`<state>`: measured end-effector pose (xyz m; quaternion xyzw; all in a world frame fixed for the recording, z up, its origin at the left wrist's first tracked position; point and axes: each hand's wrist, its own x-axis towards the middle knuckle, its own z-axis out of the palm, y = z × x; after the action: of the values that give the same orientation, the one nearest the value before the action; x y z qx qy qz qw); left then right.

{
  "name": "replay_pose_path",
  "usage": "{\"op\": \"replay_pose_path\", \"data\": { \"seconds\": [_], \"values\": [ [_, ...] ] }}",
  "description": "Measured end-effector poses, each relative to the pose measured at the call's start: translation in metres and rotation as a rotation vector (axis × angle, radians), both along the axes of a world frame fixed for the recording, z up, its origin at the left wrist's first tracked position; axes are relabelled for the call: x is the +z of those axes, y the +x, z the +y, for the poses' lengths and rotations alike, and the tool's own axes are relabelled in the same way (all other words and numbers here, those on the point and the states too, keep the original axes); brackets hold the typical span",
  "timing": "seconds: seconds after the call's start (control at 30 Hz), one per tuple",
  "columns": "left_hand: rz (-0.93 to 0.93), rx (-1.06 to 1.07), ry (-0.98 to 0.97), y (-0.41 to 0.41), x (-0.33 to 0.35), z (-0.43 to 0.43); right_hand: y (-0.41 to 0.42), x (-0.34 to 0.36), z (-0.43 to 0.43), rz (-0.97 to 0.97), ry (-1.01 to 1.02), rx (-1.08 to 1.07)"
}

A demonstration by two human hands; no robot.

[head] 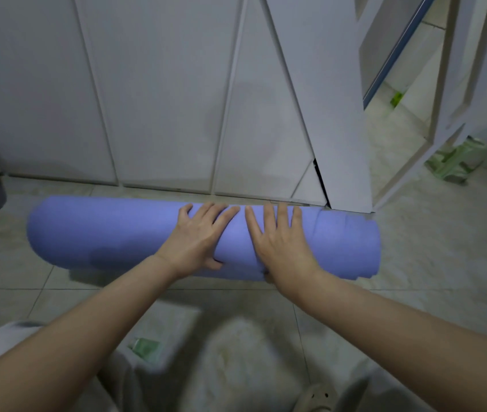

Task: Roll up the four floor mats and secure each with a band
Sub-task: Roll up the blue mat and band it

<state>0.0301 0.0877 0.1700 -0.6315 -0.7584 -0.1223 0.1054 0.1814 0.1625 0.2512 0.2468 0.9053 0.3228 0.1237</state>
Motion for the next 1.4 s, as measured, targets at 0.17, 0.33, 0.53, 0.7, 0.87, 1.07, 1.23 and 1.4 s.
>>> {"op": "replay_pose_path", "data": {
  "seconds": [0.17,0.33,0.53,0.7,0.87,1.07,1.23,1.4],
  "values": [
    [-0.056,-0.007,-0.021,-0.006,-0.008,0.002,-0.010,0.000,0.020,-0.042,-0.194,0.064],
    [-0.084,0.007,-0.129,-0.004,-0.016,0.000,-0.021,-0.010,0.030,-0.062,-0.320,0.013],
    [-0.093,0.095,-0.307,0.014,-0.028,-0.006,-0.020,-0.026,0.042,-0.019,-0.573,-0.221],
    [-0.123,-0.019,-0.523,0.033,-0.042,-0.011,-0.005,-0.031,0.050,0.006,-0.918,-0.577],
    [-0.067,-0.229,-0.552,0.043,-0.046,-0.013,0.019,-0.040,0.049,0.007,-1.255,-0.828],
    [-0.087,-0.302,-0.476,0.051,-0.045,-0.016,0.026,-0.037,0.056,-0.093,-1.302,-0.829],
    [-0.136,-0.265,-0.284,0.042,-0.042,-0.002,0.014,-0.010,0.059,-0.103,-1.149,-0.636],
    [-0.232,-0.151,-0.215,0.031,-0.042,0.005,0.007,0.000,0.031,-0.193,-0.659,-0.201]
  ]
}}
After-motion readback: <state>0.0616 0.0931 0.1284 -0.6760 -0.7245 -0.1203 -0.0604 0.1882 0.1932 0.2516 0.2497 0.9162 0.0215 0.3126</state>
